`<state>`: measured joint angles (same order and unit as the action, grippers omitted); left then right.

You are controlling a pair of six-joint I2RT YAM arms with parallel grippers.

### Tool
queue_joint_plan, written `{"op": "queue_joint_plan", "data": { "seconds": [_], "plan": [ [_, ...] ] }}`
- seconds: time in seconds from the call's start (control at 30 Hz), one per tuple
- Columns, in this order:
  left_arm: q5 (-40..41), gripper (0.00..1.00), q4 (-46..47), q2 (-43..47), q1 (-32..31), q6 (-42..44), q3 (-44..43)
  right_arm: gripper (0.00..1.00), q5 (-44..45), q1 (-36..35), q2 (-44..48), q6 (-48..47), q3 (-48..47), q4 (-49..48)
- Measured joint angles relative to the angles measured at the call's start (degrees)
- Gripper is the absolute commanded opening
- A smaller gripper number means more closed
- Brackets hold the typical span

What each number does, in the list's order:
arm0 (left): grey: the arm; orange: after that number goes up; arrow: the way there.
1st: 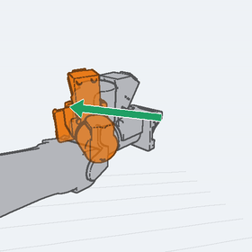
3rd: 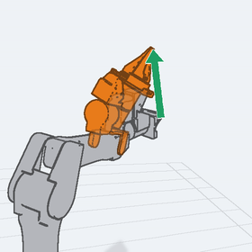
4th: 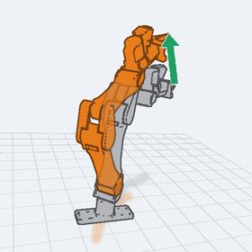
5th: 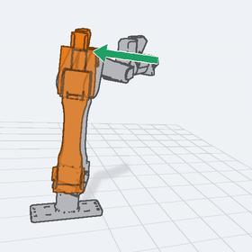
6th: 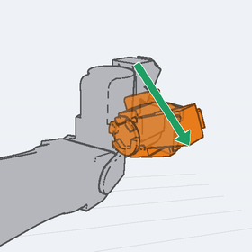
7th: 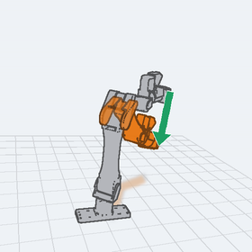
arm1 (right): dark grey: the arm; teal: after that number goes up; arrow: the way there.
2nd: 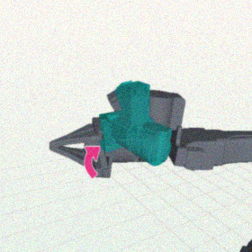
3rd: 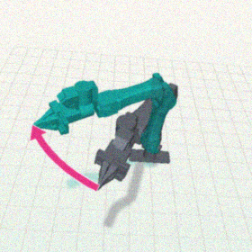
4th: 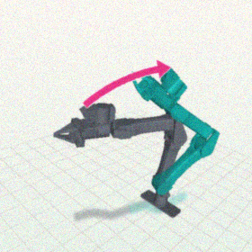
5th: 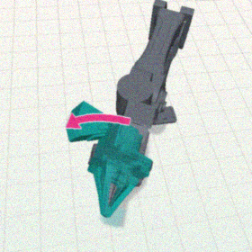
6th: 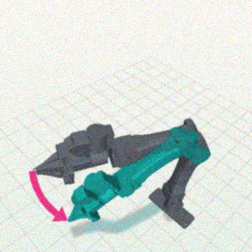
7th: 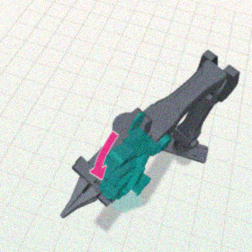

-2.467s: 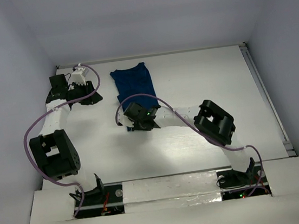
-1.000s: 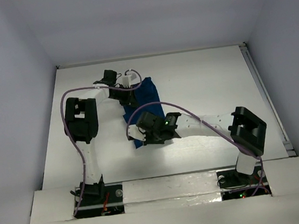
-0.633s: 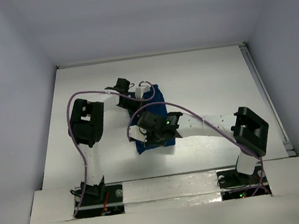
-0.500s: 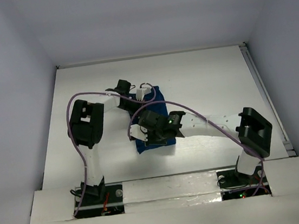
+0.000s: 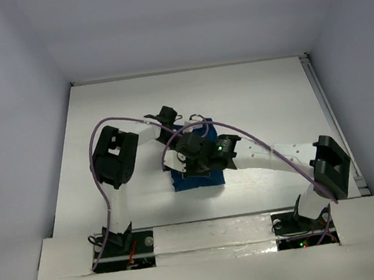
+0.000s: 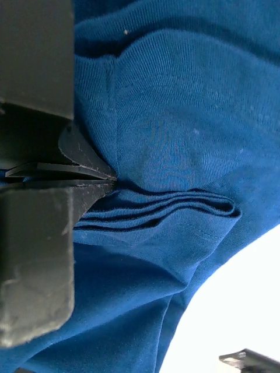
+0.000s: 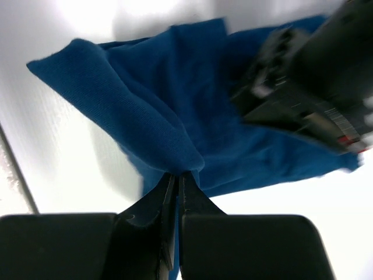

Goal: Fold and stack the t-shirts
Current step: Fold the long partially folded tshirt into a neat square

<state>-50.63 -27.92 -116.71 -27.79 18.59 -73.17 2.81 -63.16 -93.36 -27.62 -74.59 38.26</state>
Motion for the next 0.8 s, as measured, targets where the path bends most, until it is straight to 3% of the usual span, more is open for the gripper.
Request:
{"op": "queue_joint_plan", "data": {
  "seconds": [0.63,0.8],
  "plan": [
    [1.6,0.0,-11.17,0.94,-0.9,5.55,-0.02,0.0,6.16,2.78,-1.29,-2.82,-6.25,0.37],
    [3.89,0.0,-13.9,1.22,1.42,4.96,-6.86,0.0,6.56,3.63,-2.51,-3.28,-6.56,0.35]
  ]
}}
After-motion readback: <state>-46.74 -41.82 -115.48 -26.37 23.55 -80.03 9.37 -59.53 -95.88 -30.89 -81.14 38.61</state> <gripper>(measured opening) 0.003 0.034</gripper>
